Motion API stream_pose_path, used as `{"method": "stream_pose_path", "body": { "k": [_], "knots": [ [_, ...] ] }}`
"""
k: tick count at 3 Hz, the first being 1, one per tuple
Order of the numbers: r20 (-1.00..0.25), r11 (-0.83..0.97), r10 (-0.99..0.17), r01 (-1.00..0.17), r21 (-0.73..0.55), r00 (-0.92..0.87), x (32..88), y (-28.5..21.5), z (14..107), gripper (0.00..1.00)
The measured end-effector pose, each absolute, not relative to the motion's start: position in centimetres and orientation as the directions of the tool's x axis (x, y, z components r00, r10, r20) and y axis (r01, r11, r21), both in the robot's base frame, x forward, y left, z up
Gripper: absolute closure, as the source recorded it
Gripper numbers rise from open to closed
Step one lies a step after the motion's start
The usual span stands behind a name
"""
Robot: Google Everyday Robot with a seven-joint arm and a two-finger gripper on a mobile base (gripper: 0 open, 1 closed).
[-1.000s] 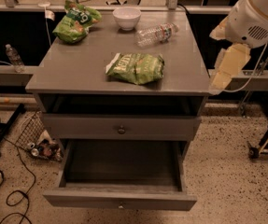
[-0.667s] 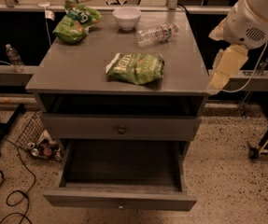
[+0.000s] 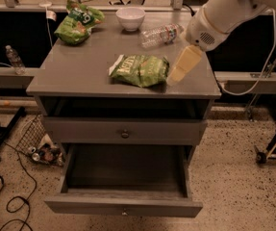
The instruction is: Place green jalapeno chip bag into middle drawer
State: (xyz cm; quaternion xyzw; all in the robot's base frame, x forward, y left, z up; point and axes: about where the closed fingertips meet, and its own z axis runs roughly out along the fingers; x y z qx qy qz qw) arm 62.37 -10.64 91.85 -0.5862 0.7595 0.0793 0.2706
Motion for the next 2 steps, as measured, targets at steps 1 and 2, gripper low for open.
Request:
{"method": "stream_pose_path", "body": {
  "k": [1,2],
  "knots": [
    [-0.523,0.324,-0.832,-0.926,-0.192,-0.183,64.9,-7.8,89.6,0.0],
    [-0.487,0.328,-0.852,-0.921,-0.208,-0.193,66.7,-5.5,87.5,0.0]
  ]
}}
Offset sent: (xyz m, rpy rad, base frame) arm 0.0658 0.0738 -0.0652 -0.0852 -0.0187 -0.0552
